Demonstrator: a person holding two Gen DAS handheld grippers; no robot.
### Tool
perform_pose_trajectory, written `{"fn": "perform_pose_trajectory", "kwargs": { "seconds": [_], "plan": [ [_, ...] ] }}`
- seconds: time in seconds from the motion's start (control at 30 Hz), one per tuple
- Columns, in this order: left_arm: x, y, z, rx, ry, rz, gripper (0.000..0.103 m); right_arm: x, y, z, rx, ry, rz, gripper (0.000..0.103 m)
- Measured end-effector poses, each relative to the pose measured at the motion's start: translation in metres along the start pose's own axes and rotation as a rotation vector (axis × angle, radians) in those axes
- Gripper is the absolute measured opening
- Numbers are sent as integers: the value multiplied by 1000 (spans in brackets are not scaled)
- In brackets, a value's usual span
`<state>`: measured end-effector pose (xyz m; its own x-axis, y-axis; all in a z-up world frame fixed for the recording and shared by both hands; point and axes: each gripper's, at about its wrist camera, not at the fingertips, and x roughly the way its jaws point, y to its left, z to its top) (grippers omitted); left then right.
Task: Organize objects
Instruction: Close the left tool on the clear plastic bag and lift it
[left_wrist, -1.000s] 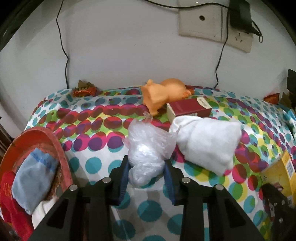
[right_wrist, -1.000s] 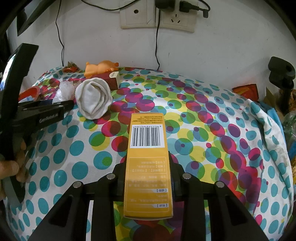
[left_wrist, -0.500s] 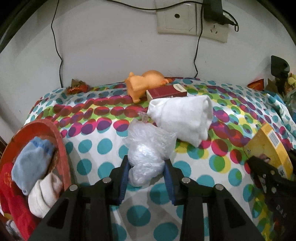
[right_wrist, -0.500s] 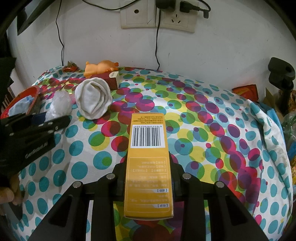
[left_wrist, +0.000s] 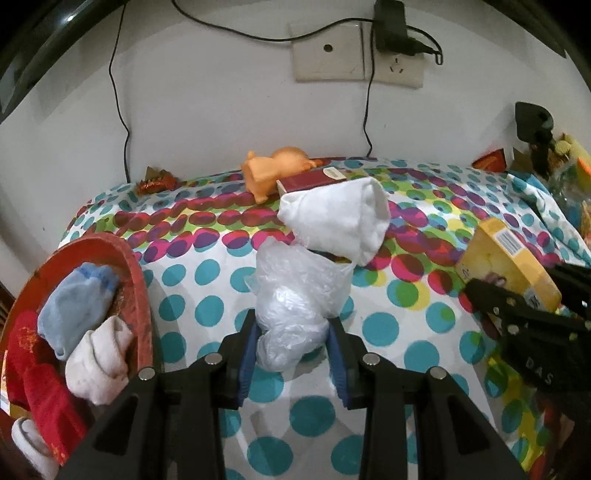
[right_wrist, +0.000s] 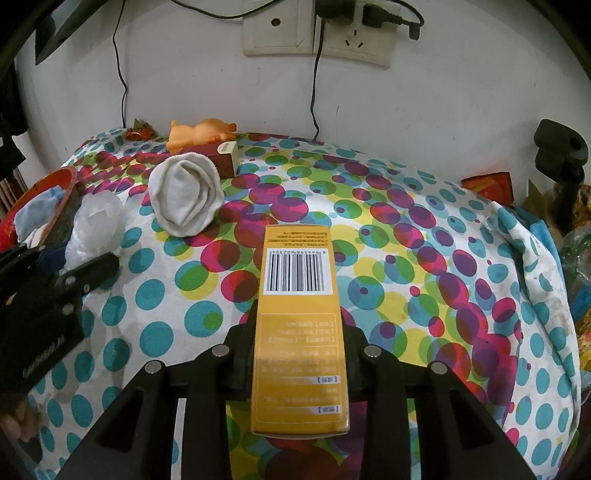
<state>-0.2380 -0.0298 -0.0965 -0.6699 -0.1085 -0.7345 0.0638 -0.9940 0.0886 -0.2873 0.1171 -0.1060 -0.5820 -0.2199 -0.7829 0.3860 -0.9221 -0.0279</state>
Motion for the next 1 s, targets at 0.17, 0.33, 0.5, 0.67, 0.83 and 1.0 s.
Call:
{"fn": "perform_pose_trajectory", "kwargs": {
  "seconds": [0.17, 0.33, 0.5, 0.67, 0.83, 1.0],
  "plan": [
    [-4, 1, -7, -14, 15, -7, 35, -1, 2, -1, -18, -3, -20, 31],
    [-9, 5, -14, -34, 17, -12, 35, -3, 2, -1, -26, -4, -29, 31],
    [-16, 0, -25, 3, 33, -18, 35, -3, 2, -2, -25, -4, -27, 31],
    [-29, 4, -35, 16, 59, -75, 35, -3, 0, -2, -23, -4, -25, 31],
    [-51, 16, -38, 11, 56, -99, 35, -4, -2, -2, -22, -3, -24, 31],
    [-70, 37, -36, -10, 63, -120, 35, -3, 3, -1, -38, -5, -45, 31]
  ]
}}
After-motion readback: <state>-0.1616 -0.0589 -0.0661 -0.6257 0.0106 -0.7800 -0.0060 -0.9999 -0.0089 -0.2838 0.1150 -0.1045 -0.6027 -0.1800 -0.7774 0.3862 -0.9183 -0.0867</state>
